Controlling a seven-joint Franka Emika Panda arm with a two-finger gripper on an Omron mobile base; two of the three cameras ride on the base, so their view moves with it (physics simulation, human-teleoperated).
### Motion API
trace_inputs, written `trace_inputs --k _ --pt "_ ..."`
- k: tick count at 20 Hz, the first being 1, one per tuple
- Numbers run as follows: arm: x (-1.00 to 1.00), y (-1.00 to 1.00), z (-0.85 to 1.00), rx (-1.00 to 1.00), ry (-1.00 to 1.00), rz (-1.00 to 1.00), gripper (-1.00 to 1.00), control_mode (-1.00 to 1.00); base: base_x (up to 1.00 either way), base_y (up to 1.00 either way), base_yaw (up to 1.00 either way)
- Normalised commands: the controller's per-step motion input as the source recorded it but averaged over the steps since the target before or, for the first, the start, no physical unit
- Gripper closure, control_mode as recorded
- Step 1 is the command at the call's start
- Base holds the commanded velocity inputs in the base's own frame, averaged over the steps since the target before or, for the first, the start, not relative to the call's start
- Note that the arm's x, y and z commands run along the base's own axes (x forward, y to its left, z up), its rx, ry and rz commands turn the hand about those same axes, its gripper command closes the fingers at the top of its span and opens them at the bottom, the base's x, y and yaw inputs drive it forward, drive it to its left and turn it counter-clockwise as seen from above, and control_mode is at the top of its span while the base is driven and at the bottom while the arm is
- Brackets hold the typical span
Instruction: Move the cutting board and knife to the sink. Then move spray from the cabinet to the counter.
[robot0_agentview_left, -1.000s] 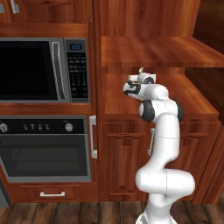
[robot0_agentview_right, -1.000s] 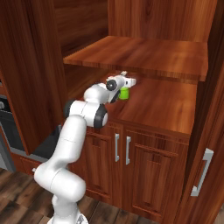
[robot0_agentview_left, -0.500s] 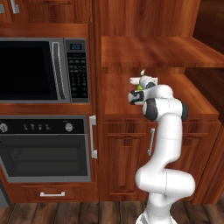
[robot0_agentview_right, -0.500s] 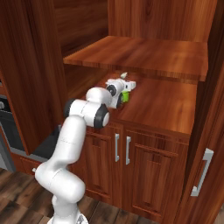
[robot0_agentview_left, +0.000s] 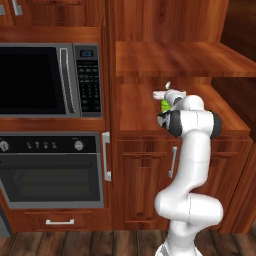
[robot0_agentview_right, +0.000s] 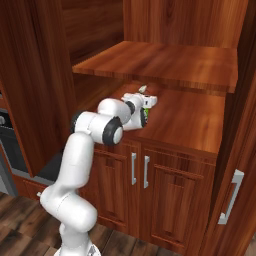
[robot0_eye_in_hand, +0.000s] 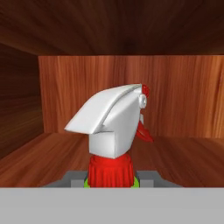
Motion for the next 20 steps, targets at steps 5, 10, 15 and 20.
trace_inputs --k 5,10,15,20 --pt "-0.49 0.0 0.01 0.0 -0.04 0.0 1.0 -1.0 0.0 0.0 0.0" --pt "-0.57 0.0 0.15 0.0 -0.05 0.0 1.0 -1.0 0.0 0.0 0.0" --pt "-0.62 0.0 0.48 0.0 0.0 -0.01 1.0 -1.0 0.0 0.0 0.0" --pt "-0.66 0.0 0.59 0.0 0.0 -0.06 1.0 -1.0 0.0 0.0 0.0"
